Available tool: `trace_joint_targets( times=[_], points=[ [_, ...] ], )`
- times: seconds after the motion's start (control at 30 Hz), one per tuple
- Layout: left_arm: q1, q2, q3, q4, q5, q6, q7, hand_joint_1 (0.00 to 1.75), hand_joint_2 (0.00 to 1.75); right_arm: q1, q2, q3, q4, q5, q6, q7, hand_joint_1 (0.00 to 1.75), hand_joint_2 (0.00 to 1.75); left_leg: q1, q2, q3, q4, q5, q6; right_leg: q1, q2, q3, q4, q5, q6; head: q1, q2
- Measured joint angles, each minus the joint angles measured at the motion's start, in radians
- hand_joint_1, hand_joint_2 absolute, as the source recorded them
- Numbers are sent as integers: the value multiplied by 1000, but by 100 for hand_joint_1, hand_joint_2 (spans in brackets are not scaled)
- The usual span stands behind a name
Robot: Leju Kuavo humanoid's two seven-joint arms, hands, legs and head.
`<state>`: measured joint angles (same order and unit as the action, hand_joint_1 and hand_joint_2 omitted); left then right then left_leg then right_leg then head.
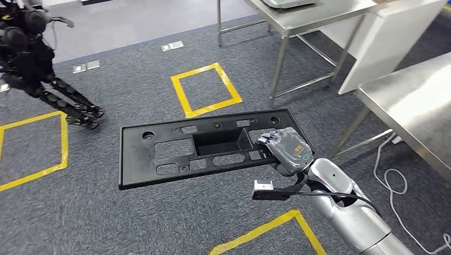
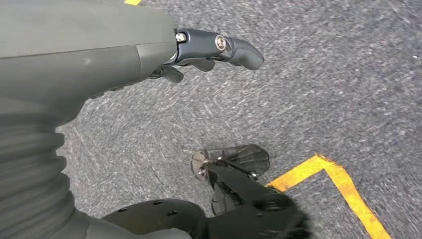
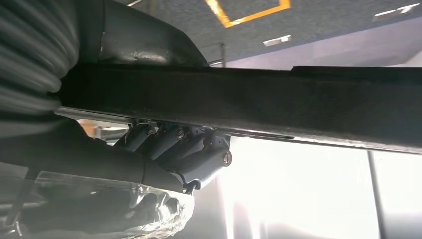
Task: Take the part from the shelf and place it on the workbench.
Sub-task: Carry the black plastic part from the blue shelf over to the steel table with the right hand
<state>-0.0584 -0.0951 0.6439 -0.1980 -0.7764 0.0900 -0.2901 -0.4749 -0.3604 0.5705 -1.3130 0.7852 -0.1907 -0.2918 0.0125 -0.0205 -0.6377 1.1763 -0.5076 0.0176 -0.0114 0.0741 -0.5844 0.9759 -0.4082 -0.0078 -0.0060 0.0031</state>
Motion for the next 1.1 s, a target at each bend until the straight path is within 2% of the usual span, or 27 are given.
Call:
trace_joint_targets(
  times=[0.07, 0.1, 0.13, 0.17, 0.2, 0.27, 0.3, 0.33, 0.4, 0.43, 0.47, 0.5, 0.53, 0.57, 0.6, 0.63, 0.7, 0.73, 0.8, 0.83, 0.87, 0.9, 0.93, 0.97, 1.0, 1.07, 1.1],
  points=[
    [0, 2, 0, 0, -2, 0, 0, 0, 175, 0, 0, 0, 0, 1, 0, 0, 166, 175, 0, -52, 61, -127, 49, 15, 0, 23, -3, 1, 4, 6, 2, 0],
    [0, 2, 0, 0, -3, 0, 0, 0, 175, 0, 1, -1, 0, 2, 0, 0, 166, 175, -2, -69, 75, -156, 55, 20, -3, 33, -7, 2, 7, 10, 0, 0],
    [0, 3, 0, 0, -5, 1, 0, 0, 175, 1, 1, -1, 0, 3, 0, 0, 166, 175, -4, -73, 77, -163, 54, 23, -5, 43, -12, 1, 11, 17, -2, 0],
    [1, 3, 0, 0, -6, 1, 0, 0, 175, 3, 0, -2, 0, 5, 0, 0, 166, 175, -7, -61, 78, -169, 58, 26, -6, 54, -16, -2, 15, 23, -4, 0],
    [0, 3, 0, 0, -8, 1, 0, 0, 175, 5, -1, -4, 0, 6, 0, 0, 166, 175, -6, -48, 81, -179, 64, 28, -6, 51, -22, 0, 16, 27, -6, 0],
    [-3, 2, 0, 0, -10, 0, 0, 0, 175, 4, -5, -11, -1, 8, -1, 0, 166, 175, -3, -21, 87, -201, 78, 34, -1, 7, -51, 43, -7, 27, -5, 0],
    [-3, 1, 0, 0, -11, -1, 0, 0, 175, 3, -7, -15, -1, 8, -1, 0, 166, 175, -2, -9, 87, -207, 83, 35, -1, -24, -78, 96, -33, 22, -4, 0],
    [-3, 0, 0, 0, -11, -2, 0, 0, 175, 4, -8, -18, -2, 8, -1, 1, 166, 175, -4, 4, 84, -208, 84, 36, -2, -45, -112, 166, -64, 20, -3, 0],
    [-1, 0, 0, 0, -11, -5, 0, 0, 175, 10, -9, -23, -2, 8, -1, 3, 166, 175, -4, 33, 78, -207, 86, 34, -8, -60, -165, 283, -105, 25, -2, 0],
    [0, -1, 0, 0, -12, -6, 0, 0, 175, 14, -10, -24, -2, 9, -1, 3, 166, 175, -4, 48, 76, -207, 87, 32, -12, -64, -166, 294, -106, 35, -2, 0],
    [0, -2, 0, 0, -12, -7, 0, 0, 175, 17, -10, -25, -2, 10, -1, 3, 166, 175, -3, 62, 74, -206, 87, 30, -16, -70, -144, 260, -93, 46, -2, 0],
    [-1, -3, 0, 0, -13, -7, 0, 0, 175, 20, -11, -26, -2, 11, -1, 3, 166, 175, -1, 76, 73, -204, 87, 26, -21, -83, -103, 192, -71, 59, -2, 0],
    [-2, -4, 0, 0, -14, -7, 0, 0, 175, 21, -11, -28, -2, 12, -1, 3, 166, 175, -2, 87, 72, -200, 85, 20, -24, -106, -59, 114, -51, 68, -1, 0],
    [-3, -4, 0, 0, -15, -6, 0, 0, 175, 21, -10, -30, -3, 14, -1, 3, 166, 175, -4, 98, 71, -196, 82, 12, -24, -125, -22, 53, -36, 70, -2, 0],
    [-4, -3, 0, 0, -15, -6, 0, 0, 175, 21, -10, -32, -4, 16, -1, 3, 166, 175, -7, 108, 71, -192, 78, 4, -23, -136, -1, 17, -27, 66, -3, 0],
    [-5, -2, 0, 0, -17, -5, 0, 0, 175, 23, -10, -35, -5, 18, -1, 3, 166, 175, -9, 117, 71, -189, 75, -2, -20, -138, 5, 5, -25, 58, -5, 0],
    [-7, -2, 0, -1, -19, -4, 0, 0, 175, 27, -11, -41, -6, 21, 0, 3, 166, 175, -4, 133, 73, -185, 71, -11, -19, -113, 1, 8, -20, 40, -8, 0],
    [-7, -2, 0, -1, -20, -4, 0, 0, 175, 28, -11, -44, -6, 22, 0, 3, 166, 175, 1, 124, 70, -175, 62, -16, -20, -102, 1, 8, -18, 33, -8, 0],
    [-8, -2, 0, -1, -20, -3, 0, 0, 175, 29, -11, -47, -8, 23, 0, 3, 166, 175, 9, 79, 43, -105, 11, -24, -21, -81, 0, 8, -12, 21, -9, 0],
    [-8, -2, 0, 0, -20, -3, -1, 0, 175, 29, -10, -48, -8, 23, 0, 3, 166, 175, 10, 51, 13, -35, -29, -26, -19, -70, -1, 8, -11, 17, -9, 0],
    [-7, -3, 0, 0, -21, -3, -1, 0, 175, 30, -9, -48, -8, 23, 0, 3, 166, 175, 9, 36, -22, 40, -63, -25, -15, -58, -2, 8, -10, 14, -10, 0],
    [-6, -3, 0, 0, -21, -3, -1, 0, 175, 31, -8, -48, -8, 23, 0, 3, 166, 175, 8, 29, -51, 100, -83, -22, -10, -45, -3, 8, -9, 12, -10, 0],
    [-6, -3, 0, 0, -21, -3, -1, 0, 175, 32, -7, -47, -8, 23, 0, 3, 166, 175, 7, 26, -68, 131, -85, -17, -5, -30, -4, 8, -7, 10, -10, 0],
    [-6, -3, 0, 0, -21, -3, -1, 0, 175, 32, -7, -47, -8, 23, 0, 3, 166, 175, 5, 23, -63, 114, -63, -8, -1, -17, -3, 8, -6, 9, -10, 0],
    [-6, -2, 0, 0, -21, -3, -1, 0, 175, 32, -7, -47, -8, 23, 0, 3, 166, 175, 2, 14, -39, 57, -26, 3, 3, -3, -3, 8, -6, 8, -10, 0],
    [-6, 0, 0, 0, -22, -3, -2, 0, 175, 32, -6, -48, -8, 24, 0, 2, 166, 175, -7, -33, 26, -87, 43, 32, 6, 22, -4, 8, -2, 7, -7, 0],
    [-6, 1, 0, 0, -22, -3, -3, 0, 175, 33, -5, -48, -8, 24, 1, 2, 166, 175, -11, -54, 48, -134, 60, 44, 3, 33, -6, 8, -1, 8, -6, 0]
  ],
)
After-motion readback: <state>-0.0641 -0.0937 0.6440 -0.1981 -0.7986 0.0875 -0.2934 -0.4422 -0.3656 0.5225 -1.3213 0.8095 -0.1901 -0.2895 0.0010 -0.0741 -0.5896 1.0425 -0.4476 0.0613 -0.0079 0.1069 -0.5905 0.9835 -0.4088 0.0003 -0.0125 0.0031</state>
